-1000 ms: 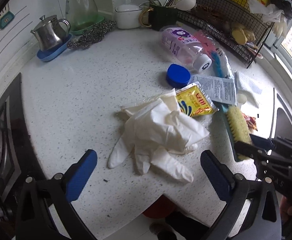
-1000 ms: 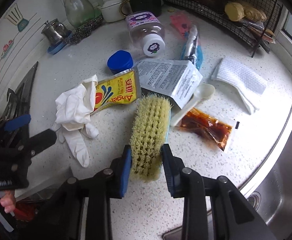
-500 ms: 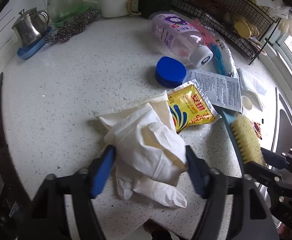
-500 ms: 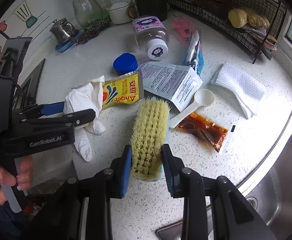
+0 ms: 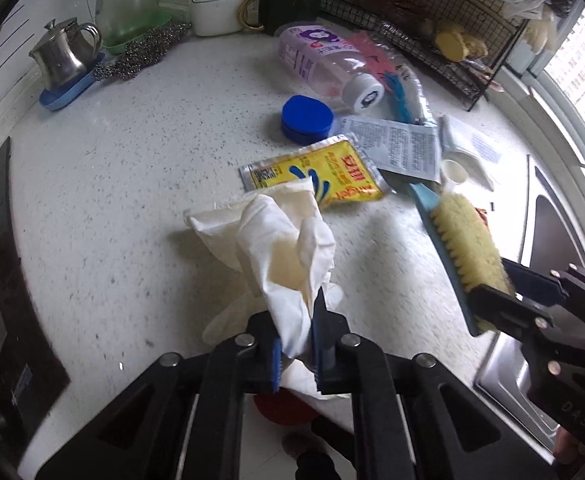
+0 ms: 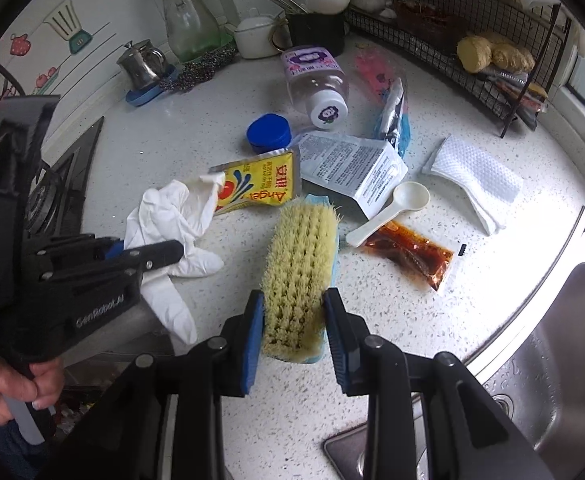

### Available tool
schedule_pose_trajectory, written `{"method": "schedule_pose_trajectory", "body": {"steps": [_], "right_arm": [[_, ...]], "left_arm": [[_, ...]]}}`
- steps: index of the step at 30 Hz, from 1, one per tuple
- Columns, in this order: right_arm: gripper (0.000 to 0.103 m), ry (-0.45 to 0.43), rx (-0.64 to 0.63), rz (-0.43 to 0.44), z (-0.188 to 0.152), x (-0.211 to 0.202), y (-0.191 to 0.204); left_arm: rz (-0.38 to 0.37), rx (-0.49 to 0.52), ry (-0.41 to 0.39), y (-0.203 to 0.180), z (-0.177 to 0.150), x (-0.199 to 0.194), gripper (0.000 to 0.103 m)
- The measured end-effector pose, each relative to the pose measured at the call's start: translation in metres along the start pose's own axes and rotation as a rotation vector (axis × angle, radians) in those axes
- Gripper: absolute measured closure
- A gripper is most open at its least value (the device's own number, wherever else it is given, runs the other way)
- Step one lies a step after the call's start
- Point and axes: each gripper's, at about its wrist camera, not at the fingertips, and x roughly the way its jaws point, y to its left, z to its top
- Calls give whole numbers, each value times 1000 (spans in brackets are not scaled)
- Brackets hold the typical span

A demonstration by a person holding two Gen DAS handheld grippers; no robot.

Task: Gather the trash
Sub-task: 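Grasp the yellow scrub brush with the right tool while the left tool grasps the white gloves, then lower the gloves and brush to the red bin and open the left tool over it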

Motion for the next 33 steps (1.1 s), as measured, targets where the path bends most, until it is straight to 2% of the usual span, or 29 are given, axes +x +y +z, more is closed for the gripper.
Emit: {"method": "schedule_pose_trajectory", "body": {"steps": [8,14,20,26,33], "right_arm": [[75,-57,-34,18,-27,-41,31],[75,-89,-50,36,-59,-70,59],[75,-107,-66,55,-96,-89,83],[75,-107,-76,63,-134,-101,101],[75,-56,-67,61,-173,-89,117]], "left_arm": [[10,-1,-52,-4,-48,-59,94],[21,-20,-95,0,-95,-108,94],[40,-27,-120,-1,-145,-138,94],[33,-31,-123,-1,-196,-154,94],[16,-59,-74,9,-243,-142,94]]}}
